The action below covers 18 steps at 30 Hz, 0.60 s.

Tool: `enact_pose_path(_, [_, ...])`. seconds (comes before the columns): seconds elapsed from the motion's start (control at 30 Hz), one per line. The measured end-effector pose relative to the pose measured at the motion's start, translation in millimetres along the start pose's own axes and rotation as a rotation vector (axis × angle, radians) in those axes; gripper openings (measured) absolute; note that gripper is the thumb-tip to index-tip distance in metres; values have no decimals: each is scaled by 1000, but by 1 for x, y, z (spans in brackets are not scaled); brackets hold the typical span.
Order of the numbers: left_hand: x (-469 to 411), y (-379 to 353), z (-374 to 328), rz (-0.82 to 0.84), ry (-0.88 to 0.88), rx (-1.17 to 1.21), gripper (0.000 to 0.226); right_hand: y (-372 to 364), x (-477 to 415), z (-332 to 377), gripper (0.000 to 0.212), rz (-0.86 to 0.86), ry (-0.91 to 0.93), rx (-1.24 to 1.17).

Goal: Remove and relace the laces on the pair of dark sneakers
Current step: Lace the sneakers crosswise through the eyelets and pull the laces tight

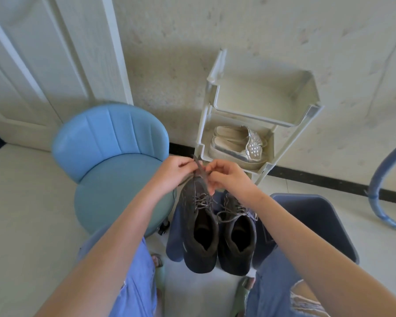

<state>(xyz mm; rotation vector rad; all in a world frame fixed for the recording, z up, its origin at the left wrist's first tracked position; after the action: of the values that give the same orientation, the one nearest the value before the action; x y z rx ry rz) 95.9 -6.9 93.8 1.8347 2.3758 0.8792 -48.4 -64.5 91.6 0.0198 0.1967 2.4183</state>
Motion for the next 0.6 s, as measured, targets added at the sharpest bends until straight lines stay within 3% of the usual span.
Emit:
enact_pose_path(0.13, [0,8,-14,-22,6,259,29,0,-9,26,16,-64,58,-53])
enact_pose_path(0.3, [-1,12,-29,11,-14,349,15,3,-16,41,12,-144,99,-146])
enact_pose_path(0.43, [3,11,-37,1,-65,363,15,2,-19,52,14,-208,124,-267])
enact_pose_path(0.6, [3,13,-46,-73,-75,473,15,3,-21,66,19,-297,169,-214])
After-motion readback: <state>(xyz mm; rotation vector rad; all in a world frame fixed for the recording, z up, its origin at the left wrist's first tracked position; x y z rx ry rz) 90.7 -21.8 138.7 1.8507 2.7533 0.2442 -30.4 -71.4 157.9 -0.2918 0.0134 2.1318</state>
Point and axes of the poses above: each hand's wrist, its own x-axis away from the middle knuckle, its own y-axis out of the back of the hand, z = x × y, the point moved 4 cm from there along -x, towards the middle knuckle, and after that the axes turned 13 degrees about y, right-handed, at the moved point
